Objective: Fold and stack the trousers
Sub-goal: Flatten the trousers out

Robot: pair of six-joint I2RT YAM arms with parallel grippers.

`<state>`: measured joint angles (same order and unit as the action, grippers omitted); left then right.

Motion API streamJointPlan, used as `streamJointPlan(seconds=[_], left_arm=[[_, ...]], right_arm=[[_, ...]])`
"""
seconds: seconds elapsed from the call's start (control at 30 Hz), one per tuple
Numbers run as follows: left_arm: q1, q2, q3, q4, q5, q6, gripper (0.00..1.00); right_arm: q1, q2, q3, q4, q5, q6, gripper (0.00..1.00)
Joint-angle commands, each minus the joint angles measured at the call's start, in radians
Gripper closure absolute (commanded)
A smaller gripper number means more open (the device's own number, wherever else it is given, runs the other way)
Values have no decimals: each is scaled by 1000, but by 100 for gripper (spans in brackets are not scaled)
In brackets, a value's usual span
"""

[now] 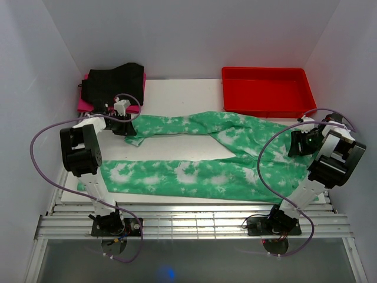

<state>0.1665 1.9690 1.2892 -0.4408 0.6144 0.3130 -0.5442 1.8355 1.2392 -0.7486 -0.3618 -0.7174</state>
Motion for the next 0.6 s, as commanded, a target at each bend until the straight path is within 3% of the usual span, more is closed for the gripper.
streamJointPlan(seconds=[0.0,0.03,0.07,0.13,0.33,0.43,0.57], left_arm=[[-19,19,-42,28,-85,-32,50],[-16,24,-31,19,-99,-37,59],[-9,22,-9,-1,-113,-40,81],[7,1,7,-13,-120,-49,100],[-22,-228,55,-41,-261,55,100],[-200,-330,12,-65,-427,199,100],[-541,-381,-111,-20,-652,314,100]], right_arm=[[4,16,2,52,29,47,36],[4,22,3,52,35,47,42],[4,27,5,51,35,47,48],[4,24,6,48,29,42,51],[4,-18,9,-3,-31,16,57],[4,-35,12,-23,-42,3,58],[4,-45,8,-29,-39,-10,58]])
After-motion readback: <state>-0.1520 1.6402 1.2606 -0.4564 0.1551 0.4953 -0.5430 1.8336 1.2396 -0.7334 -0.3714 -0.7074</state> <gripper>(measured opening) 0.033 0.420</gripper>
